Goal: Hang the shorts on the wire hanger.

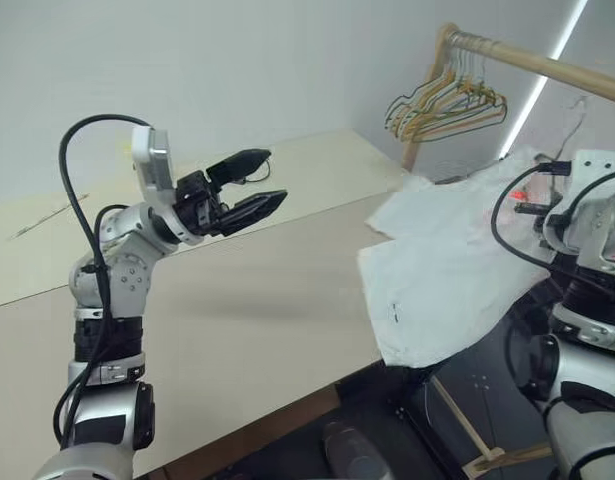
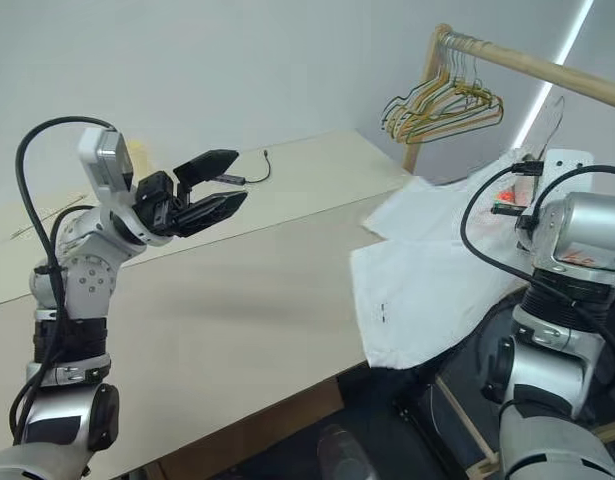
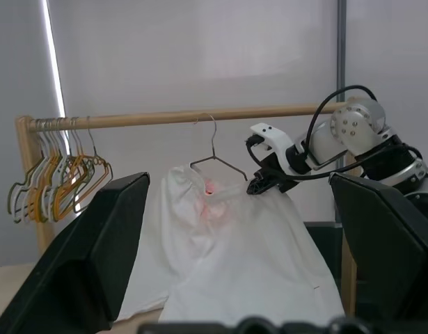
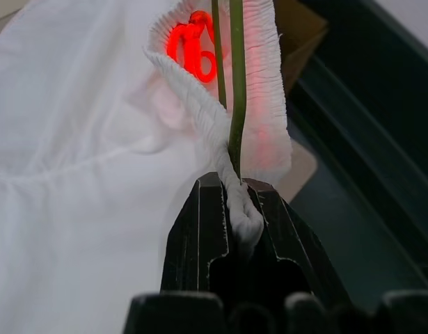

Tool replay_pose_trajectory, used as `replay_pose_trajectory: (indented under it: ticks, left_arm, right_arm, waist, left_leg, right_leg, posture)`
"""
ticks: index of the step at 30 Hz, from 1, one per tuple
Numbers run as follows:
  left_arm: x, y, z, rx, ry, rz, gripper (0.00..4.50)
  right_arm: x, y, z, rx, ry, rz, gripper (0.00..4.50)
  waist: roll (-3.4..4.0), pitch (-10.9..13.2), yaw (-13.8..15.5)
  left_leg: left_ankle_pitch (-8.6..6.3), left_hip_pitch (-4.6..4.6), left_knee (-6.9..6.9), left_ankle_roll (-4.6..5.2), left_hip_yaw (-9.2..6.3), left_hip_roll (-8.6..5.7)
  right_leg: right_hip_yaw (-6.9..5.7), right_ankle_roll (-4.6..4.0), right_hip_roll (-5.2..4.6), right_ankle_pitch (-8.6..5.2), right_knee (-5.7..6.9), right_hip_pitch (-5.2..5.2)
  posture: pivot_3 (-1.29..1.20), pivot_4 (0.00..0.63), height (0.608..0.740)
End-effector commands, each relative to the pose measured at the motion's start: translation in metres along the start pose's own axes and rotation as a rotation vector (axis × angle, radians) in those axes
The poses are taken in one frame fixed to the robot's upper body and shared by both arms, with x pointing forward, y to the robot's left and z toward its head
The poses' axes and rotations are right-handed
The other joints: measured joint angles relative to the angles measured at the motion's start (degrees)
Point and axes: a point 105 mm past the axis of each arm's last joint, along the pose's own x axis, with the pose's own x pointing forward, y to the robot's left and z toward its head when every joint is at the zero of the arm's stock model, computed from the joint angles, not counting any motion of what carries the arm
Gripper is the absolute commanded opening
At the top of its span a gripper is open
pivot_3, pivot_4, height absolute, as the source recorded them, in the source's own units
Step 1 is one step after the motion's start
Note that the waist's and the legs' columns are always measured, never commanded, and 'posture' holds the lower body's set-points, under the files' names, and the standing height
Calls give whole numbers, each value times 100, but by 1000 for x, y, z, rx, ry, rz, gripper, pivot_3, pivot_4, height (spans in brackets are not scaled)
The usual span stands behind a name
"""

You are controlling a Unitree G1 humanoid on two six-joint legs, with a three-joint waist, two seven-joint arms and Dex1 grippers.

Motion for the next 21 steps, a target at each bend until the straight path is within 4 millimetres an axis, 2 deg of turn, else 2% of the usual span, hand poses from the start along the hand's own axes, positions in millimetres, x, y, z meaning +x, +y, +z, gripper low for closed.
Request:
replay_pose_trajectory:
  ticks: [1,4,7,11,15,18,21]
  left_arm:
    - [2,-5,13,35,-54,0,4500]
    - [3,-7,12,20,-76,15,4500]
    - [2,-8,6,21,-48,29,4500]
    - [1,-9,7,13,-59,38,4500]
    - [0,-10,6,18,-44,34,4500]
    - [0,-11,7,21,-42,33,4500]
    - [-1,-11,8,25,-42,33,4500]
  right_arm:
    - [-10,-7,28,56,-133,-103,109]
    - [-9,-8,36,60,-186,-174,109]
    - [-5,-18,47,79,-210,-259,109]
    - [3,-32,62,182,-235,-293,109]
    - [15,-44,74,276,-218,-296,109]
    - [22,-51,77,341,-186,-284,109]
    - [31,-55,72,434,-103,-231,109]
  waist:
    - [0,0,-29]
    - [1,0,-37]
    - [1,1,-53]
    - [2,3,-66]
    - [2,3,-66]
    - [3,4,-61]
    - [1,6,-47]
  left_leg:
    - [0,8,-6,0,3,0]
    - [0,37,-22,0,4,0]
    - [0,79,-25,0,4,-2]
    - [-5,113,-51,8,4,-2]
    - [-10,115,-54,16,2,-3]
    - [-12,113,-57,20,5,-5]
    - [-12,114,-62,20,7,-6]
  right_leg:
    - [4,2,1,-1,-4,18]
    - [3,12,2,-8,-21,70]
    - [3,15,3,-9,-29,85]
    - [0,20,3,-12,-67,139]
    - [-4,27,3,-5,-104,144]
    - [-1,30,0,-3,-113,145]
    - [-1,31,1,-3,-120,147]
  posture:
    - [-331,0,740]
    - [-326,0,740]
    - [-319,0,740]
    - [-314,0,740]
    - [-308,0,740]
    - [-304,0,740]
    - [-296,0,740]
